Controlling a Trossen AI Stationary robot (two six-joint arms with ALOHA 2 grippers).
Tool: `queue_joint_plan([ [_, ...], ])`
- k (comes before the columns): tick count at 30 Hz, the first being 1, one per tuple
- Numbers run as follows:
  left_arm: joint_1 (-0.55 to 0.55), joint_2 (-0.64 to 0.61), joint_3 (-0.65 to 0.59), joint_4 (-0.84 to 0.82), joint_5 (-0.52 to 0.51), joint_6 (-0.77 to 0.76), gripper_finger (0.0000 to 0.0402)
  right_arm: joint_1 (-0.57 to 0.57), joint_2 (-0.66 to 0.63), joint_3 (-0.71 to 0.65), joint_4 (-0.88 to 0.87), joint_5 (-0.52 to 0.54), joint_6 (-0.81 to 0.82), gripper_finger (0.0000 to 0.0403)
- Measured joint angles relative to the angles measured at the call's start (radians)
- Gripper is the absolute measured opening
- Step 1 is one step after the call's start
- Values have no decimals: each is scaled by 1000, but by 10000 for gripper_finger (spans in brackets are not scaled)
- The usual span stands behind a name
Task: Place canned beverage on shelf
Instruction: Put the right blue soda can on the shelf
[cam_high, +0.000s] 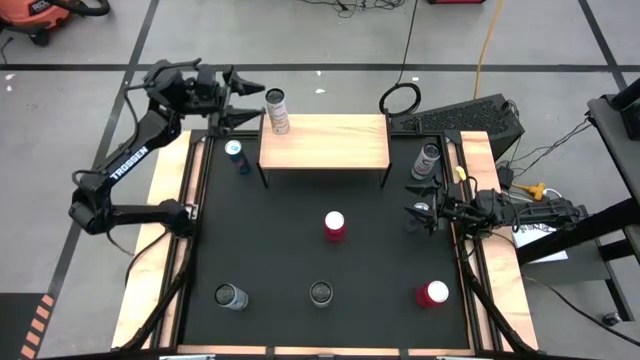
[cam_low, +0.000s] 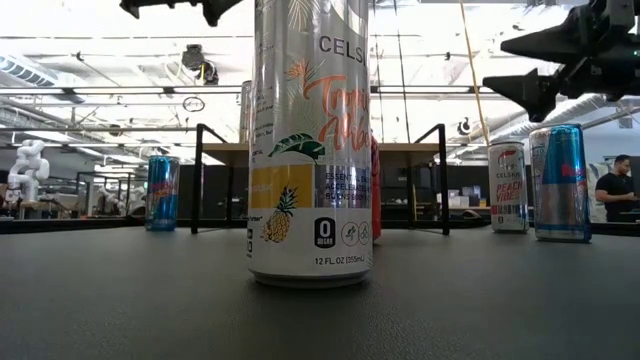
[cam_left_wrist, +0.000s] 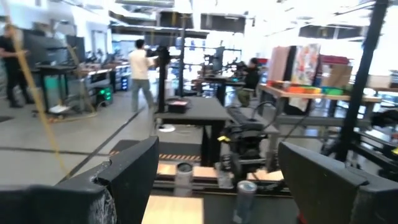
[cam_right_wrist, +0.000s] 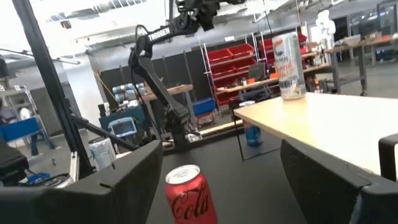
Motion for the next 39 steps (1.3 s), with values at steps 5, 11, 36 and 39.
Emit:
queue_joint_plan([
  [5,-56,-58,0,-128,5,92,332,0,0,39,5,0,1,308],
  [11,-119,-133,0,-381,-98,242,332,0,1,54,2,-1,-5,308],
  [36,-265,-205,0,-662,-175,217,332,0,14,57,20,0,-111,308],
  [39,-268,-205,0,-673,-175,218,332,0,14,57,24,-2,-109,308],
])
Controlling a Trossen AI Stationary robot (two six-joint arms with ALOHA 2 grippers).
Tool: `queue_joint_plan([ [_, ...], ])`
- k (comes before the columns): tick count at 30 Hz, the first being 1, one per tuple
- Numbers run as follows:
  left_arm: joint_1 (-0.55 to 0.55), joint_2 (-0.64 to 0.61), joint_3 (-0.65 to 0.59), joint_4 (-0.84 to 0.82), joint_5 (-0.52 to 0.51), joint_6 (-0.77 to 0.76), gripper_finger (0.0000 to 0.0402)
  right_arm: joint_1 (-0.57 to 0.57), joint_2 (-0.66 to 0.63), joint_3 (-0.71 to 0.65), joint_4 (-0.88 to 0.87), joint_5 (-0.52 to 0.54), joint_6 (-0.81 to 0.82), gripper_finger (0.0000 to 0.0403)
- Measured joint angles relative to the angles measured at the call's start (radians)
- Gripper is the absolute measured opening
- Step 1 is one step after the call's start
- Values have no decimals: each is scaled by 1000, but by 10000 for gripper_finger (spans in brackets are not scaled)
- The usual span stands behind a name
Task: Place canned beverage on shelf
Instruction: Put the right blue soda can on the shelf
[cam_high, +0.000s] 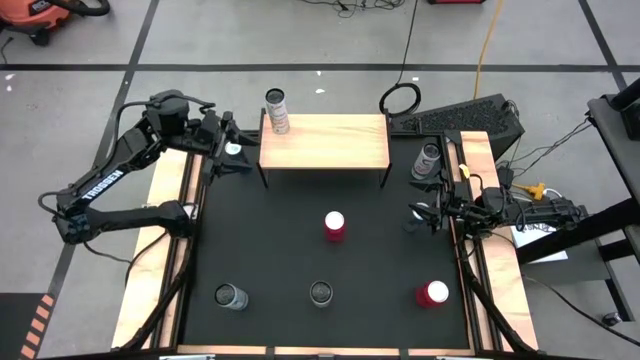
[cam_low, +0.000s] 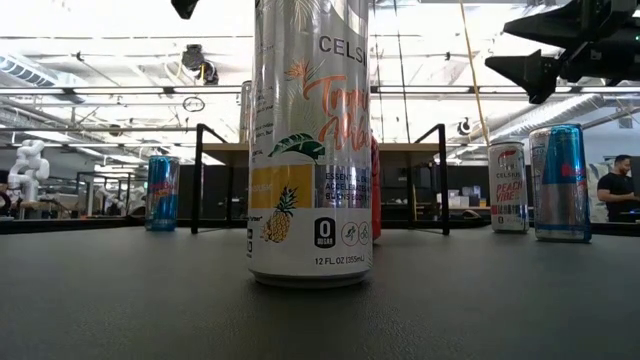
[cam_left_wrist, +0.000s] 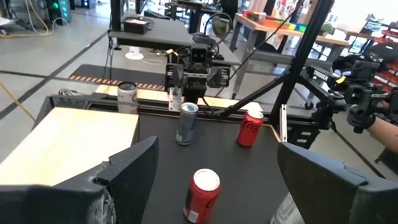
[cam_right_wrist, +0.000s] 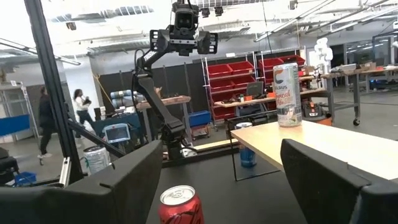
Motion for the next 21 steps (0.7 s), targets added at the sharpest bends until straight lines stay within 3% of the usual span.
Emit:
queue_joint_plan([
  [8,-96,0,0,-30,-10,103,332,0,1,1,62,-54,25,308],
  [16,-207,0,0,-125,-159,178,331,1,55,1,82,-53,33,308],
  [21,-233,0,0,-193,-164,177,331,1,124,2,203,-53,-81,308],
])
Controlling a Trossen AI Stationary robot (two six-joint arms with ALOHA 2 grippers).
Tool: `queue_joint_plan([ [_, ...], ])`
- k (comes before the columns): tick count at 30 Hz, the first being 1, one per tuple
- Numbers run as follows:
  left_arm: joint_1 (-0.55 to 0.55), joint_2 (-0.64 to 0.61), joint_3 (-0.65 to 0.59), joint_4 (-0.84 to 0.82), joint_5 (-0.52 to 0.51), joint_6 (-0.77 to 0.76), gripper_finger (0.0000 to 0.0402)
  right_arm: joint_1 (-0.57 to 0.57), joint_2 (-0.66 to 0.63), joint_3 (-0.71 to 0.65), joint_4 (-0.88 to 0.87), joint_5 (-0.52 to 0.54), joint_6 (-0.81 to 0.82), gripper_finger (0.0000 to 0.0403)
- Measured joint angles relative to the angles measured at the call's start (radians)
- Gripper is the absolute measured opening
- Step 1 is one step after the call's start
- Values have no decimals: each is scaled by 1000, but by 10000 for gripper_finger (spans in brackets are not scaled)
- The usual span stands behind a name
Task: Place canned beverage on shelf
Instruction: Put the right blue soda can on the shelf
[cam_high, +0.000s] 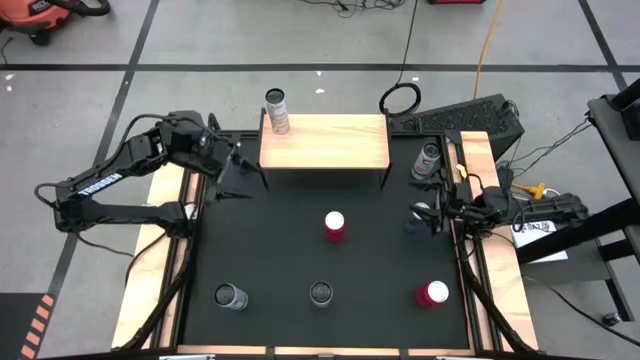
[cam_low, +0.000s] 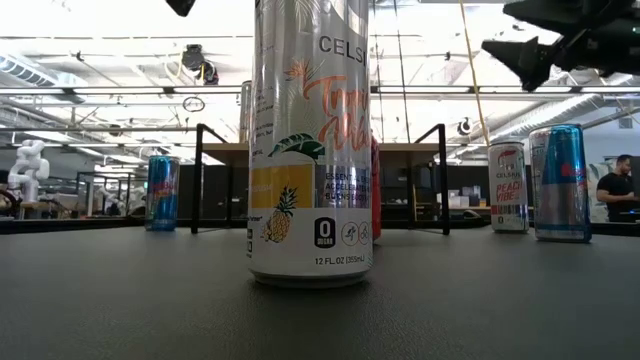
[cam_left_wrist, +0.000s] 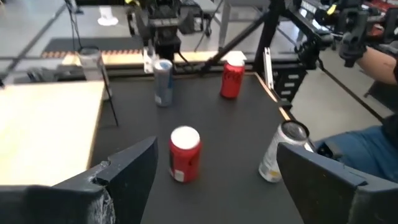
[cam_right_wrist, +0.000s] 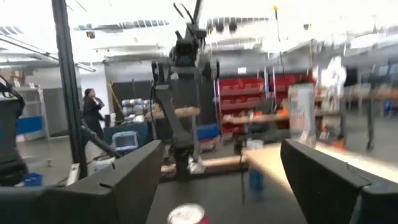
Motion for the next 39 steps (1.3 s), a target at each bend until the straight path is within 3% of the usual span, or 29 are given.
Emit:
queue_joint_plan([
  [7,0,5,0,-24,-9,-136,331,0,10,0,100,1,-42,308],
  [11,1,4,0,-48,-9,-127,331,0,10,0,-1,16,-34,308],
  [16,0,4,0,-51,-25,-127,331,0,10,0,-88,129,-14,308],
  [19,0,4,0,-51,-60,-129,331,0,11,57,-224,132,11,308],
  [26,0,4,0,-51,-62,-129,331,0,12,329,-862,107,307,308],
  [35,0,4,0,-52,-64,-129,331,0,15,358,-1014,-2,530,308],
  [39,0,4,0,-52,-64,-130,331,0,19,358,-1073,4,593,308],
])
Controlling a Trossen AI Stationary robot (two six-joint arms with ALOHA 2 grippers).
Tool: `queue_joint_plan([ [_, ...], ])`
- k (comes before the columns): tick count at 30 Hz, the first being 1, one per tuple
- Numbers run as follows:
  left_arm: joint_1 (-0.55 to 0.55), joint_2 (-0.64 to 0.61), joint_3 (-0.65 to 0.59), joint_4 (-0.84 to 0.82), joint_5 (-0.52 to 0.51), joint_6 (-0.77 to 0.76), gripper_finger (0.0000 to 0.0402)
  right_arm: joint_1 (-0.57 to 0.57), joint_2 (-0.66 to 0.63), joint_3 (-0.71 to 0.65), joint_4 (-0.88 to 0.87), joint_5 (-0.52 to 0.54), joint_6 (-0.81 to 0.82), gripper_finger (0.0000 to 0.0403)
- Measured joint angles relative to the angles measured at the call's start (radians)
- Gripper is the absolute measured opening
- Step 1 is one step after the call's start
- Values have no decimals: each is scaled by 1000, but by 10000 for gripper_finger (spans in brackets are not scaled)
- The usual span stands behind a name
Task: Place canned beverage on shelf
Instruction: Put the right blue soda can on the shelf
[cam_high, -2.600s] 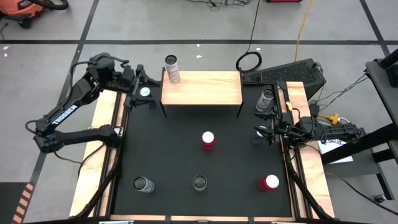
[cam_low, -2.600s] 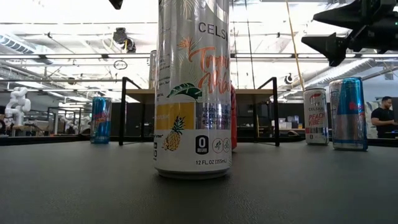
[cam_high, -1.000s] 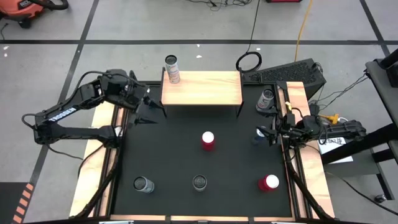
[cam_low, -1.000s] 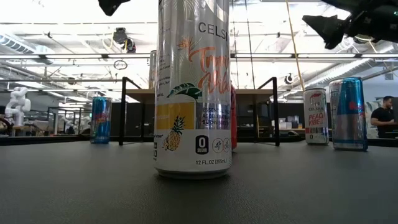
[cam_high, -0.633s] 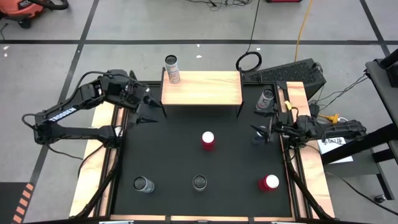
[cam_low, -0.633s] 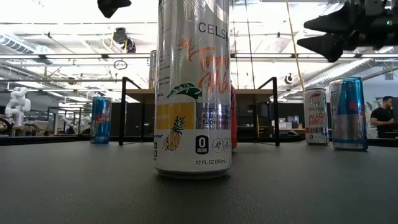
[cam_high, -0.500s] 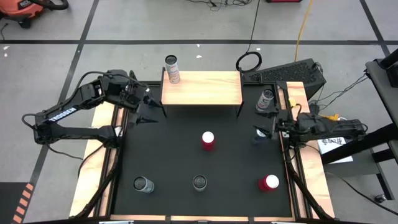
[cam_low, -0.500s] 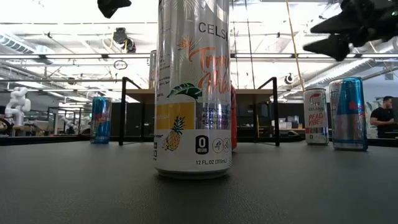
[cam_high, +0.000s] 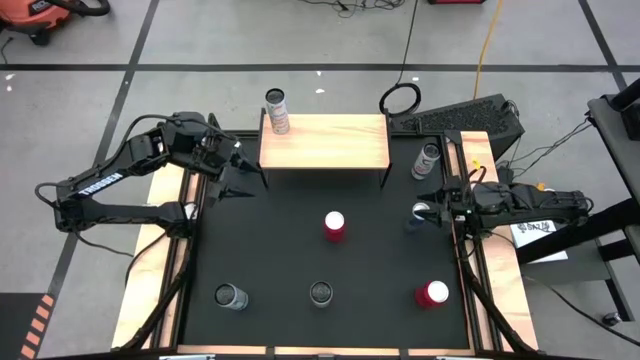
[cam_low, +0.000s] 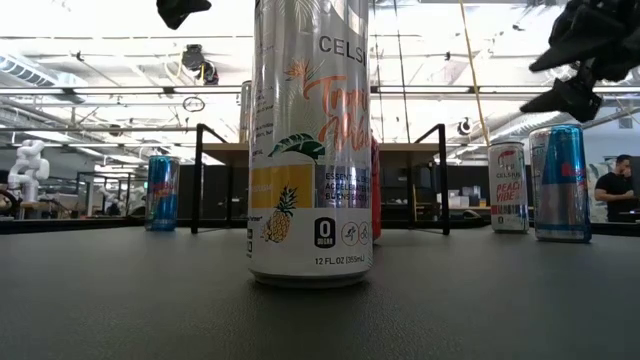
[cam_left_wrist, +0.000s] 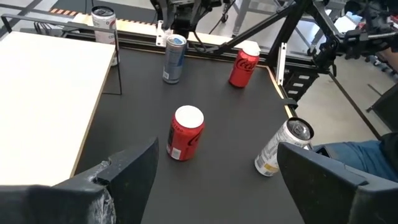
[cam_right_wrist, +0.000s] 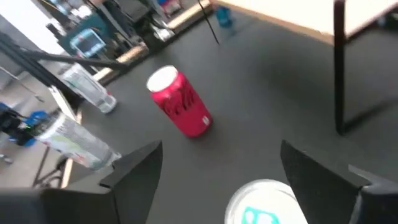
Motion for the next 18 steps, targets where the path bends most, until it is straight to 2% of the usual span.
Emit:
queue_joint_plan([
  [6,0,0,0,0,0,0,331,0,3,0,-58,25,38,308],
  [14,0,0,0,-8,0,0,331,0,11,0,-92,25,-33,308],
  [18,0,0,0,-7,0,-1,331,0,56,0,-106,25,-33,308],
])
